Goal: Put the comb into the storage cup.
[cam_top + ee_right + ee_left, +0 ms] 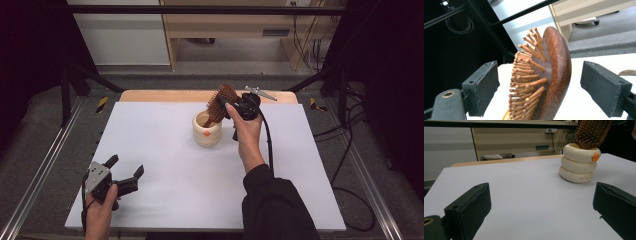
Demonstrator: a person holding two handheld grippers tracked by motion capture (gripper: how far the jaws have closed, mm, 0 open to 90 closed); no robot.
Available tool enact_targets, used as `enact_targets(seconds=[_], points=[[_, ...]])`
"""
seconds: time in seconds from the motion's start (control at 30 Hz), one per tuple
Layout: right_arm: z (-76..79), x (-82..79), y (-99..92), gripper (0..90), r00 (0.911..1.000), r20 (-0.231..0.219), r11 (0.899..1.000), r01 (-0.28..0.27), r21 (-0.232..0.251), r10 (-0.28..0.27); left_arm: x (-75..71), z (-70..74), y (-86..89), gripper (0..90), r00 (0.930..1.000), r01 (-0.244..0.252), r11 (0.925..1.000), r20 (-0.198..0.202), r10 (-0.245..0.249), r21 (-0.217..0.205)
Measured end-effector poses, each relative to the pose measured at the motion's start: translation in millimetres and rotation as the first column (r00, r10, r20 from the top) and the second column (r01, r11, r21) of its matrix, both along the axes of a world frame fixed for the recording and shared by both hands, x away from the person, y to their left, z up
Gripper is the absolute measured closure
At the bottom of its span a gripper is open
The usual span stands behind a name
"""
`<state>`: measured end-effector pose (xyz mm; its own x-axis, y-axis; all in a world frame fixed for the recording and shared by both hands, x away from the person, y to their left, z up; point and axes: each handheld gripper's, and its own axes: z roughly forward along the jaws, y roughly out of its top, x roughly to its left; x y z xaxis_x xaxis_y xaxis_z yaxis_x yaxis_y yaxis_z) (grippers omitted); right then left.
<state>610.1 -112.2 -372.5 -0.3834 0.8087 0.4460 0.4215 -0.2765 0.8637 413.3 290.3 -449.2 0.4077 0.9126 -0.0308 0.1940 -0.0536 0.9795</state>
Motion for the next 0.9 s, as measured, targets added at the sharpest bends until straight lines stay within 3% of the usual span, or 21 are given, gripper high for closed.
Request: enact_targets(seconds=[0.53,0.9], points=[[8.3,-16.3,-6.4,8.9,0.9989,0.045,0.998,0.012,-0.059,-0.01,-0.7,1.7,-0.1,1.5,0.9998,-0.009,0.9999,0.017,0.008,0.007],[18.2,-23.3,-17.8,7.6,0.994,0.109,0.996,0.015,-0.093,-0.005,-0.4,1.8,-0.6,1.4,0.9998,-0.008,1.0,0.021,0.008,0.006]])
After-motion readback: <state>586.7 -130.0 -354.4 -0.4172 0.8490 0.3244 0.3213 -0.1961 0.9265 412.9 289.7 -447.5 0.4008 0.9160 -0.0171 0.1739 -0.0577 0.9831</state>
